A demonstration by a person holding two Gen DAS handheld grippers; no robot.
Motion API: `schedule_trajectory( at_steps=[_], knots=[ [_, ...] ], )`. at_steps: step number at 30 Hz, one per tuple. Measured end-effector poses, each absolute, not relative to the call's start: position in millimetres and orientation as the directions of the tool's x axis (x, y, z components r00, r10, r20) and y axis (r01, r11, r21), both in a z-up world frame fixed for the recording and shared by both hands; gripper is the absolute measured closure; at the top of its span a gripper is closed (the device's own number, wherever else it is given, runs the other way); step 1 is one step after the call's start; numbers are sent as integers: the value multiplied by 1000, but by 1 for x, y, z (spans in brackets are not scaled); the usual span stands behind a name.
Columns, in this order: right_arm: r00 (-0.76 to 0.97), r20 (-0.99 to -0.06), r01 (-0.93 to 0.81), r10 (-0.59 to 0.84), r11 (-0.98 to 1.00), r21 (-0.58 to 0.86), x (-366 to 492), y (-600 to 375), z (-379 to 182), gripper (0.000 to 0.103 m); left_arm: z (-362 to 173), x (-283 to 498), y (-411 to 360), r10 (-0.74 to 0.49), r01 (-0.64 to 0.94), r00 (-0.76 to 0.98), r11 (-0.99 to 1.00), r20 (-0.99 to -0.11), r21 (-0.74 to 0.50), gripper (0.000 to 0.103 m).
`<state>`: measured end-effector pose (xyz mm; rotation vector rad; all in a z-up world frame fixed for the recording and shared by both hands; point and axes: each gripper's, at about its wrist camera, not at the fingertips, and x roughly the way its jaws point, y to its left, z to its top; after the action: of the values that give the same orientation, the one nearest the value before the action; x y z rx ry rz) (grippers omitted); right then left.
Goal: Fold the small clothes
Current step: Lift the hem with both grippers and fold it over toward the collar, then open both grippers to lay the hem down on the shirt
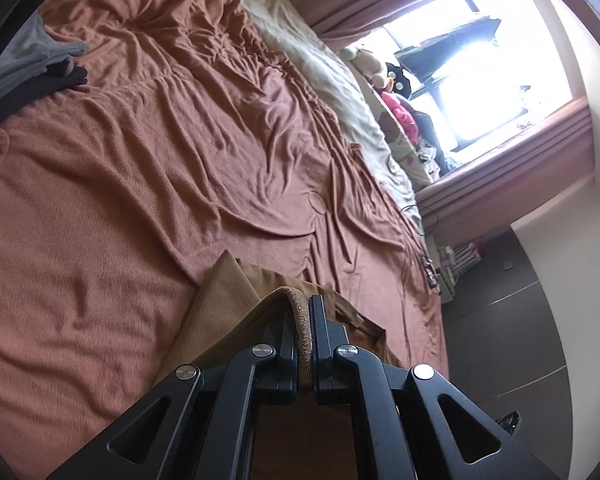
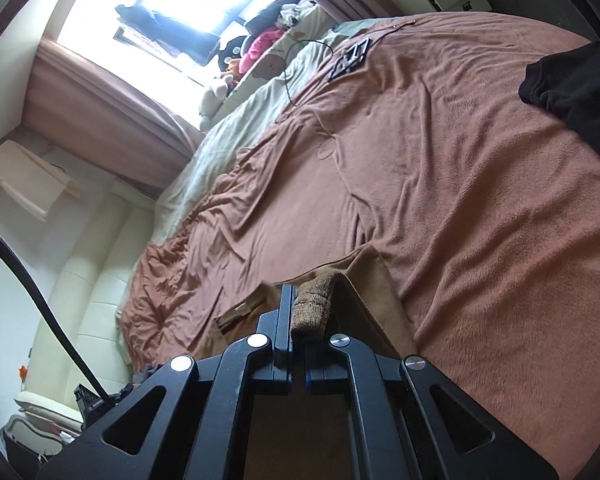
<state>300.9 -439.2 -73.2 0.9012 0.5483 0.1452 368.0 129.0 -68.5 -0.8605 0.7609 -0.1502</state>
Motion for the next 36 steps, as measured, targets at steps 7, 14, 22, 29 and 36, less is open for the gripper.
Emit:
schedule_trajectory(
  at_steps=[7, 14, 22, 29, 36],
  knots=[
    [815, -481, 179, 324, 649, 740, 339, -435, -84, 103, -94, 414, 126, -361, -239, 697, 698, -620, -675, 99],
    [760, -568, 240, 317, 675, 698, 369, -421, -93, 103, -127, 446, 122, -309, -299, 626, 753, -716, -586, 99],
    [757, -601, 215, 254, 772, 598, 362, -412, -47, 31, -128, 457, 109, -251, -273, 525, 856, -814, -440, 44],
    [696, -690, 132, 199, 909, 396, 340, -390, -31, 30, -99, 448, 93, -156, -96, 513, 967, -844, -238, 31],
    [600, -789, 58, 134, 976, 209, 339, -360, -31, 23, -125, 437, 56, -30, 136, 398, 990, -917, 26, 29]
  ],
)
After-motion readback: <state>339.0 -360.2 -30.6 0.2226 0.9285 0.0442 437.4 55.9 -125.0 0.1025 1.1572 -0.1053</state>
